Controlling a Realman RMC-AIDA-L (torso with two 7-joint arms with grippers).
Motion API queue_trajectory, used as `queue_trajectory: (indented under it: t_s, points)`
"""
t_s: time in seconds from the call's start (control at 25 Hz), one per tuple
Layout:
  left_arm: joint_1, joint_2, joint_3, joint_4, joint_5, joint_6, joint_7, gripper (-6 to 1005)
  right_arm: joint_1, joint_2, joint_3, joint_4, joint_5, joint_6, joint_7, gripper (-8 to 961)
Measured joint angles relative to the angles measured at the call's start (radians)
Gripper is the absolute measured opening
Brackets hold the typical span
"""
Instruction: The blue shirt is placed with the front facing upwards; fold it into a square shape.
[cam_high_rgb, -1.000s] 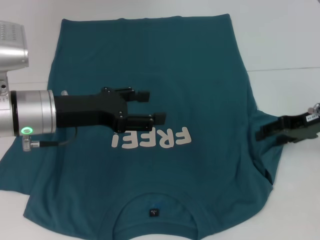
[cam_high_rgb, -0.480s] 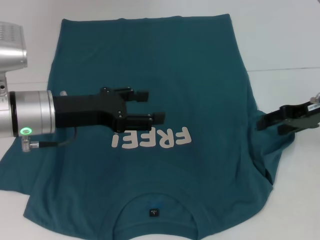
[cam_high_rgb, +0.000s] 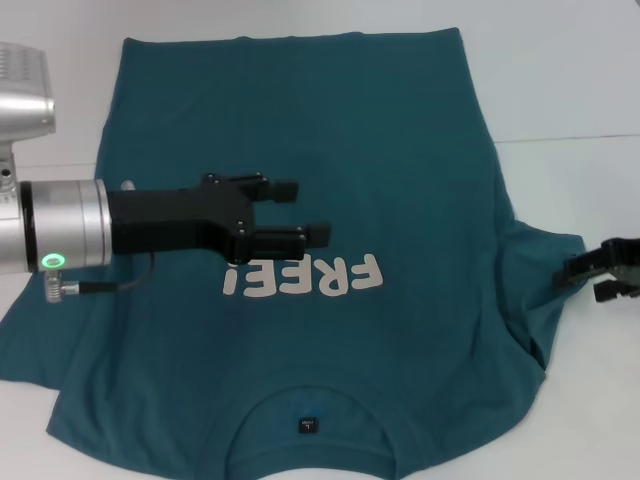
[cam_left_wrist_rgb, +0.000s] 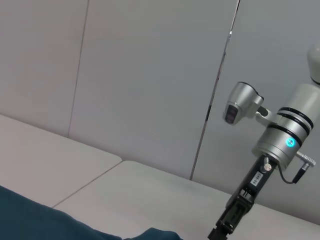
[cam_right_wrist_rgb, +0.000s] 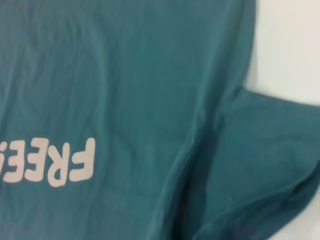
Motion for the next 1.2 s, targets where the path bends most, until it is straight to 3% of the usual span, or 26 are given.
queue_trajectory:
  t_s: [0.92,1.2]
  points:
    - [0.006,-0.003,-0.003,-0.003,0.0,0.006,0.003,844,0.005,0.066,-0.054,0.014,-0.002,0.111,-0.008,702]
    - [0.006,-0.003,-0.003,0.0,0.0,0.006,0.008,844,0.047,0.071,-0.056,0.077,-0.002,0.168,-0.022,695]
